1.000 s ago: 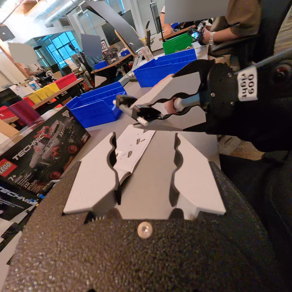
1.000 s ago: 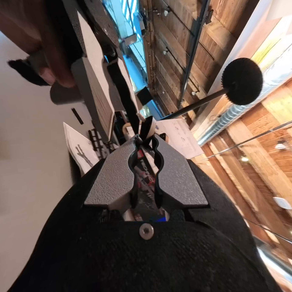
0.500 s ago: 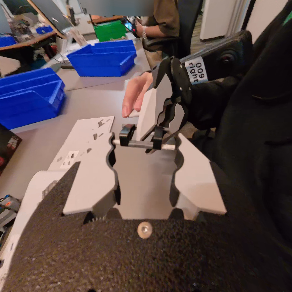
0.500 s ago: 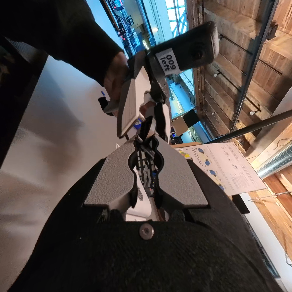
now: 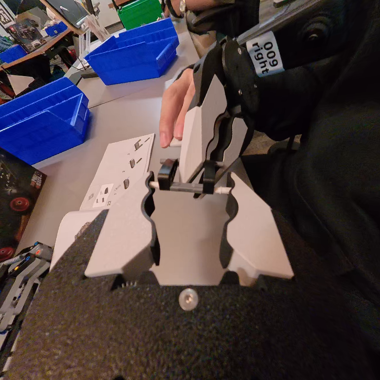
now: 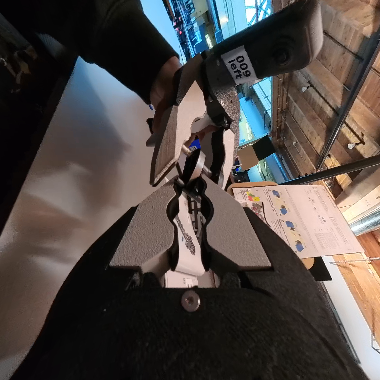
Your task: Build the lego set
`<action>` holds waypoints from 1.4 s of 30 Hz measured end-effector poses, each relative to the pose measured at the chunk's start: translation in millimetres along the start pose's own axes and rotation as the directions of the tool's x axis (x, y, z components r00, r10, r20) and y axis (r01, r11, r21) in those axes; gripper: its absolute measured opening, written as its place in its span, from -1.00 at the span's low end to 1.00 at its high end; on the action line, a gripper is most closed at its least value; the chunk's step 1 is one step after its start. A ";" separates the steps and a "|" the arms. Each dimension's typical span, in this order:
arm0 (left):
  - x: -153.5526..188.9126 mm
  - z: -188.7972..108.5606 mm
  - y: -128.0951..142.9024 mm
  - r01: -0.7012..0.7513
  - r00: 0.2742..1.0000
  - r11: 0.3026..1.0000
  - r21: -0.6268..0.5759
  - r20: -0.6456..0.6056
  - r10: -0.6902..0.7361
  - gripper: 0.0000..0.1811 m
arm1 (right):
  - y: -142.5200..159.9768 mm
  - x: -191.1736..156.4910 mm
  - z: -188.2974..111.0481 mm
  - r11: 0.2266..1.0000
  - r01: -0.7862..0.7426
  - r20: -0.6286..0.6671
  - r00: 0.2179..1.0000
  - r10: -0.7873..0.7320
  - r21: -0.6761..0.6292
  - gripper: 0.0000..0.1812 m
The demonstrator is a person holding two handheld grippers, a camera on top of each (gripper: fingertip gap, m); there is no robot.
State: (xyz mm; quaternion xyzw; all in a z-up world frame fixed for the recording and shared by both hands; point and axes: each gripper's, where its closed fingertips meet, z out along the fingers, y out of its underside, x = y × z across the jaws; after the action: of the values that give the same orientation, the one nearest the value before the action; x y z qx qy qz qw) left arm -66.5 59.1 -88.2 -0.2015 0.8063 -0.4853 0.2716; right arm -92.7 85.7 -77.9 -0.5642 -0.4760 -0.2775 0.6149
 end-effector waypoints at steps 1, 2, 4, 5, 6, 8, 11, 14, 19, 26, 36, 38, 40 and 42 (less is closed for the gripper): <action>-0.7 0.9 0.3 0.008 1.000 1.000 0.010 -0.003 -0.008 -0.24 | 1.2 0.1 0.1 1.000 -0.002 -0.002 1.000 0.002 -0.001 -0.87; -1.1 2.1 1.0 0.018 1.000 1.000 0.019 -0.006 -0.018 -0.24 | 2.8 -0.1 0.1 1.000 -0.008 0.001 1.000 0.008 -0.006 -0.87; -1.5 3.9 3.8 0.022 1.000 1.000 0.021 -0.006 -0.021 -0.25 | 6.2 -2.2 0.1 1.000 0.005 0.012 1.000 -0.005 -0.024 -0.88; -1.3 4.1 5.0 0.020 1.000 1.000 0.019 -0.007 -0.020 -0.25 | 7.3 -3.4 0.6 0.999 0.009 0.016 1.000 -0.009 -0.032 -0.88; -1.1 4.0 5.9 0.026 1.000 0.999 0.021 -0.011 -0.025 -0.26 | 7.6 -4.6 1.2 0.999 0.012 0.021 1.000 -0.012 -0.035 -0.88; -1.6 3.7 7.1 0.044 0.999 0.999 0.032 -0.016 -0.044 -0.27 | 8.4 -5.1 3.1 0.999 0.011 0.018 1.000 -0.011 -0.044 -0.88; -1.2 5.1 9.1 0.080 0.996 0.996 0.046 -0.037 -0.078 -0.27 | 11.1 -6.8 4.7 0.999 -0.004 0.023 1.000 0.005 -0.046 -0.88; 0.4 3.6 5.6 0.085 0.995 0.992 0.096 -0.059 -0.079 -0.27 | 8.2 -5.9 5.7 0.999 -0.054 0.010 0.998 0.054 -0.001 -0.88; 2.7 3.9 11.9 0.057 0.997 0.997 0.057 -0.053 -0.054 -0.27 | 9.6 -14.8 8.7 0.999 -0.046 0.051 0.998 0.047 -0.016 -0.88; 3.1 6.6 14.7 0.096 0.993 0.993 0.067 -0.076 -0.091 -0.29 | 15.8 -21.5 11.3 0.998 -0.002 0.079 0.997 0.007 -0.060 -0.91; 1.0 -4.9 13.5 0.137 0.987 0.982 0.129 -0.103 -0.124 -0.27 | 17.0 -16.6 8.3 0.998 -0.040 0.063 0.997 0.043 -0.056 -0.92; 0.8 -6.5 15.1 0.116 0.990 0.986 0.119 -0.094 -0.105 -0.29 | 18.0 -16.7 7.7 0.998 -0.025 0.065 0.998 0.029 -0.062 -0.92; 1.2 -6.8 16.4 0.122 0.989 0.987 0.106 -0.100 -0.111 -0.29 | 18.8 -17.8 8.2 0.998 -0.024 0.069 0.997 0.028 -0.064 -0.92; 0.8 -8.4 17.1 0.133 0.987 0.986 0.100 -0.105 -0.123 -0.28 | 20.9 -19.2 8.0 0.997 -0.015 0.079 0.997 0.021 -0.075 -0.92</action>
State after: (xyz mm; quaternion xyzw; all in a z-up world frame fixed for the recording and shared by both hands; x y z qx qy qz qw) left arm -73.5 71.9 -100.5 -0.2140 0.7770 -0.5534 0.2104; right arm -84.1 93.9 -104.9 -0.6015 -0.4846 -0.2666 0.5764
